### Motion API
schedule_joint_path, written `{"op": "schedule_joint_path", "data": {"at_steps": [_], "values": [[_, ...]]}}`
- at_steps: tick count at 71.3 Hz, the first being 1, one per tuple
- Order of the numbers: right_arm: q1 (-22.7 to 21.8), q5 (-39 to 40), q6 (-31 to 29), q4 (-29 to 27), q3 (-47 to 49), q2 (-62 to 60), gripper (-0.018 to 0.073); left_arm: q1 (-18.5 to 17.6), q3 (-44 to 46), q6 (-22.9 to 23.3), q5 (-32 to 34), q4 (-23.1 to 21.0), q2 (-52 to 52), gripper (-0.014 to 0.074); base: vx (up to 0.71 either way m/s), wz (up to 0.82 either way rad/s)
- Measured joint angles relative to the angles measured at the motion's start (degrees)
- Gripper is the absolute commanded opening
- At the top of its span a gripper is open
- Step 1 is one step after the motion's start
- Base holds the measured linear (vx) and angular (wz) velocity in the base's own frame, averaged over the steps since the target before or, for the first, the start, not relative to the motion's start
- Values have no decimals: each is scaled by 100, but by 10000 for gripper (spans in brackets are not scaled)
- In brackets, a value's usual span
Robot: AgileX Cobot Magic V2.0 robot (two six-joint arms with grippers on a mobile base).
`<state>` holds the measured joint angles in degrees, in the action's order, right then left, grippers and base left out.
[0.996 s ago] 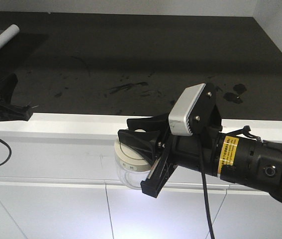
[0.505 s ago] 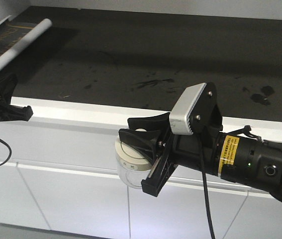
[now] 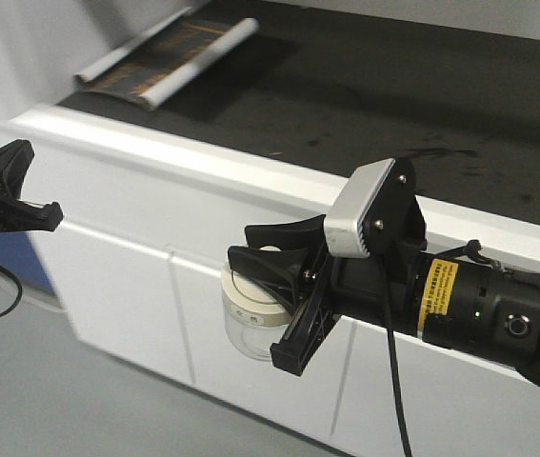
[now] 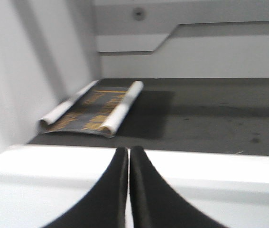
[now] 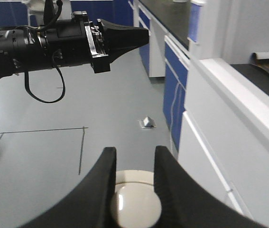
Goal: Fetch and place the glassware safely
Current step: 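Drive the base across the lab holding the jar in the right gripper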
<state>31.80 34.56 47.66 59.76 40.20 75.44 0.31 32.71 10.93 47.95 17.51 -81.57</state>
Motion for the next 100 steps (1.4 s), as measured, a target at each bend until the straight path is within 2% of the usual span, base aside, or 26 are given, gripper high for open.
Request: {"op": "schedule_joint_path", "data": {"at_steps": [55, 100], "values": [[0, 4, 0, -5, 0, 0, 0, 0, 0, 0, -41, -6, 0, 3, -13, 78], [0, 20, 0, -1, 0, 0, 0, 0, 0, 0, -45, -6, 4, 3, 16, 53]]}}
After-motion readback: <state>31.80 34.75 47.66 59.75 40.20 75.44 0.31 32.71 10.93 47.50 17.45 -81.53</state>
